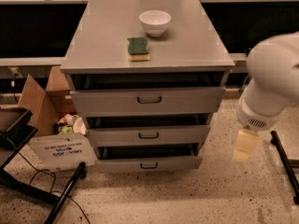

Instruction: Open bottom drawer

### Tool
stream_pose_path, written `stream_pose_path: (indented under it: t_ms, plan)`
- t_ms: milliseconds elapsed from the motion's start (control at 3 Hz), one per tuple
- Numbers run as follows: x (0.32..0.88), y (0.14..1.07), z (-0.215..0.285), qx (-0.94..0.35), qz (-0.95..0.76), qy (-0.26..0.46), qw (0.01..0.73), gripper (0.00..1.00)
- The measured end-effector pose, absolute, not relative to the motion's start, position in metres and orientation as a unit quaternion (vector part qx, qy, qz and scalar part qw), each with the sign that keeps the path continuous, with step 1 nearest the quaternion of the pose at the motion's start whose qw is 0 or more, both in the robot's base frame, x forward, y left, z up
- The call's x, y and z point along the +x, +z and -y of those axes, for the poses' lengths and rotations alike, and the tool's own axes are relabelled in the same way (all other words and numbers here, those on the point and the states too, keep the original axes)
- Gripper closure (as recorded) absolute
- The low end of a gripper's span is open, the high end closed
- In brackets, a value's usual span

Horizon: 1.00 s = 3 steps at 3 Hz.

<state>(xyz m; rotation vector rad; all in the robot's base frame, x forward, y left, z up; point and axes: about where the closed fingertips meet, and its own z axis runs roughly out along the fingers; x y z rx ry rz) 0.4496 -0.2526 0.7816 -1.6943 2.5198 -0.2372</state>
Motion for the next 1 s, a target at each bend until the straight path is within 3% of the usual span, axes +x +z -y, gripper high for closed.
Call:
stream_pose_path:
  t_ms: [333,1000]
  plan:
    - [0.47,0.704,0.287,-0.545,-0.832,-0.101,0.0,0.0]
    - [0.475,0.681,0.292,-0.54,-0.839,-0.068,-0.015,0.0]
